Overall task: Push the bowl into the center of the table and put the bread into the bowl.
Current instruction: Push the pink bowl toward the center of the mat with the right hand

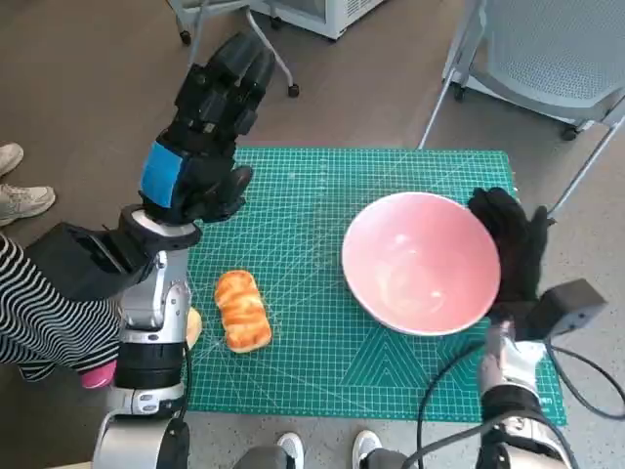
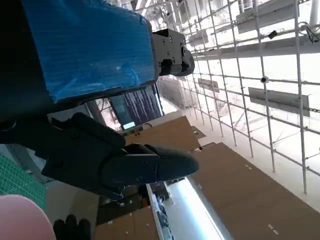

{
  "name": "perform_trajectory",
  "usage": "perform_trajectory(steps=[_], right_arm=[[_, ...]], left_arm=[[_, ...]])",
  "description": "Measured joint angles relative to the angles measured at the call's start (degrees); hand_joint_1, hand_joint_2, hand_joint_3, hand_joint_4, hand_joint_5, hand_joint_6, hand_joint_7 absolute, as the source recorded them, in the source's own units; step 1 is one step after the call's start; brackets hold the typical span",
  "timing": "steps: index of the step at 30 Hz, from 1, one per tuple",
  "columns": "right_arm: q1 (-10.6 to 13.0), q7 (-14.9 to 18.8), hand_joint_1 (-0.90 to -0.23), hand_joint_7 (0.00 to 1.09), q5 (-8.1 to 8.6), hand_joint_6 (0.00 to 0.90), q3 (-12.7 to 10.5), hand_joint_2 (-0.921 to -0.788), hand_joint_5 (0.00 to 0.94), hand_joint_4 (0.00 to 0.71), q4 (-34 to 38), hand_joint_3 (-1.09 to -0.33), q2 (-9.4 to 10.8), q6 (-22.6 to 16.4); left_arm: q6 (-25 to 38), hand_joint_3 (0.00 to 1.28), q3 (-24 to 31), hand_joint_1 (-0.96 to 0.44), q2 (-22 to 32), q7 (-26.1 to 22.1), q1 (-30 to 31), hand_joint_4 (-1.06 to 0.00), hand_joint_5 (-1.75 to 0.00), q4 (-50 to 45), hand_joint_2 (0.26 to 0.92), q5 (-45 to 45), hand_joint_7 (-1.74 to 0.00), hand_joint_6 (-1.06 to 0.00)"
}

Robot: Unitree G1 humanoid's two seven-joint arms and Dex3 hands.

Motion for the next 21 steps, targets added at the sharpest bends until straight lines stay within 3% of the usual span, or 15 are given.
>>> perform_trajectory(steps=[21], right_arm=[[-6.33,0.04,-0.636,0.55,0.64,0.003,0.04,-0.921,0.000,0.127,0.09,-0.789,5.14,4.06]], left_arm=[[0.16,0.46,0.30,-0.75,0.66,0.41,1.04,-0.12,0.00,-1.47,0.921,0.06,-0.40,0.00]])
